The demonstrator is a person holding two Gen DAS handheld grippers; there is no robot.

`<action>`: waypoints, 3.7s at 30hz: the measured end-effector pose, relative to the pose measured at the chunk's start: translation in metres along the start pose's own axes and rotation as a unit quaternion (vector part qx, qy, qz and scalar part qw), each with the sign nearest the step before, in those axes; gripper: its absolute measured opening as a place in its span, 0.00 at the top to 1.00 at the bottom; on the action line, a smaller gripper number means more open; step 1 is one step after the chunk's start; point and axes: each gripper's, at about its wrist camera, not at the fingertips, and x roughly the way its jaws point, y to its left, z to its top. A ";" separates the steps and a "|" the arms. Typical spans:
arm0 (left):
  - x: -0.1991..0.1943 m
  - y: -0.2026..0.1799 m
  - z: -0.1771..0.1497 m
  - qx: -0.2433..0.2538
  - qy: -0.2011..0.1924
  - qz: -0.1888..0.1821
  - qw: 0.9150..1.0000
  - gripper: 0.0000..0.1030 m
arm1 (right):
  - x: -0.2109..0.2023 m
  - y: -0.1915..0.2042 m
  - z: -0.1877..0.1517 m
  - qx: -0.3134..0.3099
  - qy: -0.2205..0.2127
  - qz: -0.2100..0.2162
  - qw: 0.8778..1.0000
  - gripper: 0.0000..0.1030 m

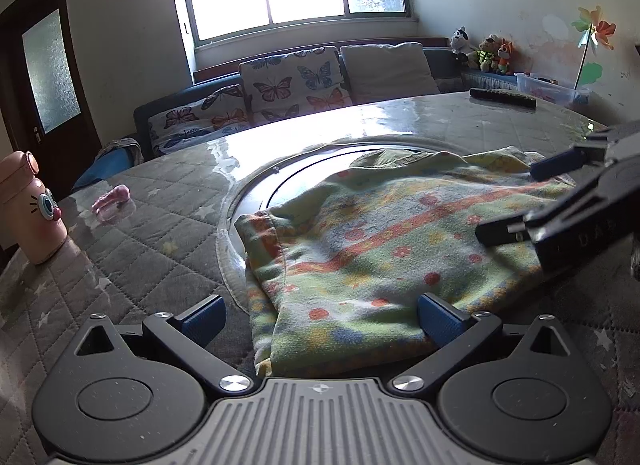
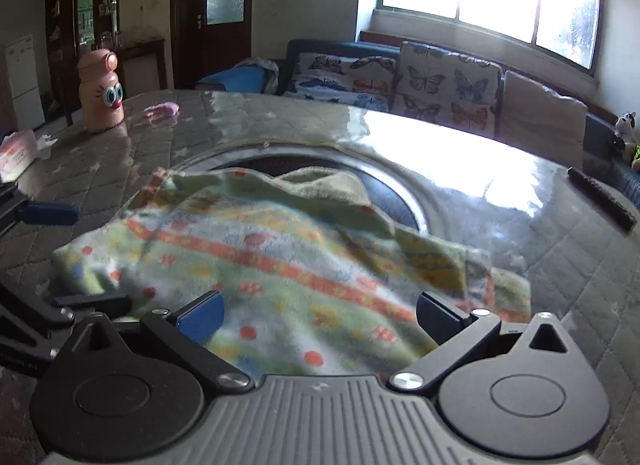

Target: Fold clothes

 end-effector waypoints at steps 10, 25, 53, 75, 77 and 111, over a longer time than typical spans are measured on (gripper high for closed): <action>0.001 0.002 0.001 -0.004 0.002 -0.005 1.000 0.00 | 0.032 -0.047 0.019 0.068 0.018 0.012 0.997 0.00; 0.003 0.003 0.002 -0.009 0.007 -0.008 1.000 0.00 | 0.072 -0.012 0.062 -0.002 0.028 -0.022 0.999 0.00; 0.005 0.007 0.006 -0.011 0.018 -0.022 1.000 0.00 | 0.091 0.039 0.094 -0.070 0.010 -0.009 0.997 0.00; 0.005 0.008 0.007 -0.015 0.020 -0.027 0.999 0.00 | 0.102 0.095 0.095 -0.151 0.015 0.040 0.988 0.00; 0.005 0.008 0.006 -0.016 0.020 -0.028 0.999 0.00 | 0.109 0.100 0.091 -0.159 0.026 0.042 0.986 0.00; -0.007 0.040 -0.001 -0.059 0.018 0.036 0.997 0.00 | -0.005 0.039 -0.007 -0.071 0.001 -0.003 0.997 0.00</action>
